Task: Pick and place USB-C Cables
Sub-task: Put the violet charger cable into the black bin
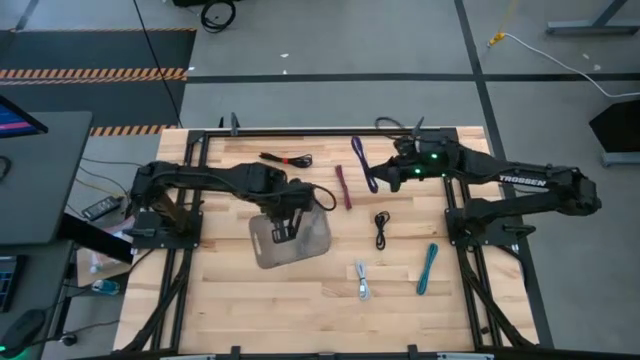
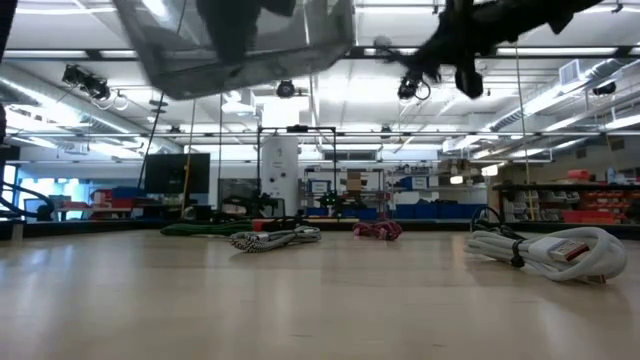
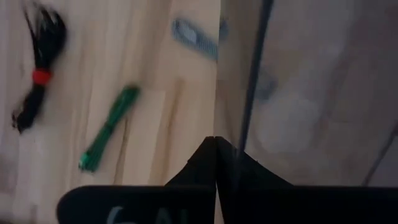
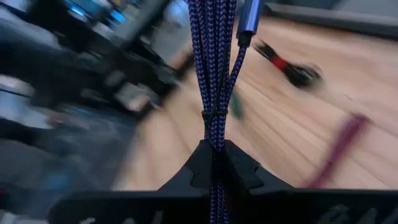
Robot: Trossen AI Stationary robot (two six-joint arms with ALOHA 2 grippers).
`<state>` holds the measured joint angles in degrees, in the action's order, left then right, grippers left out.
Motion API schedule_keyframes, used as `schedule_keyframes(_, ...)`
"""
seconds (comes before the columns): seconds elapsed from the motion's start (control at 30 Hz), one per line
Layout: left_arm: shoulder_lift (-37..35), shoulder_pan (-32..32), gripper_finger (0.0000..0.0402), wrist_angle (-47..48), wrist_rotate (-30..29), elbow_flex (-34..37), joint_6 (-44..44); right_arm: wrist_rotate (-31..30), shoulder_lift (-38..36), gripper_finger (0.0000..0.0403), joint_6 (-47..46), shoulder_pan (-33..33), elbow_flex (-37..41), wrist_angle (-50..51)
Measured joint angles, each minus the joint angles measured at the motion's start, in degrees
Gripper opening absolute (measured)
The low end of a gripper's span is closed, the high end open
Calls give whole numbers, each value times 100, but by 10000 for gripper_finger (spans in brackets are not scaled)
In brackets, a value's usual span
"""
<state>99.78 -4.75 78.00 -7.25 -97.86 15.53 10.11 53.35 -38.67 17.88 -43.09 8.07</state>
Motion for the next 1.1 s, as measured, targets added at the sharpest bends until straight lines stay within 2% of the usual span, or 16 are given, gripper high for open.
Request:
schedule_keyframes(0.17, 248, -259, 4, 142, 734, 4, -2, -99, -598, 17, 20, -102, -7, -432)
schedule_keyframes(0.33, 356, -644, 4, -517, 1520, 2, 272, -160, -1177, 17, 131, 11, -7, -463)
schedule_keyframes(0.5, 588, -1009, 4, -820, 1675, 2, 810, -68, -1481, 17, 177, 79, -7, -420)
schedule_keyframes(0.7, 1127, -1367, 4, -1185, 1690, 2, 1281, 321, -1524, 17, 242, 84, -7, -416)
schedule_keyframes(0.9, 1769, -1408, 4, -2176, 1819, 2, 1325, 594, -1524, 17, 244, 84, -7, -419)
schedule_keyframes(1.1, 2046, -1405, 4, -2072, 1847, 2, 948, 715, -1524, 17, 240, 84, -7, -424)
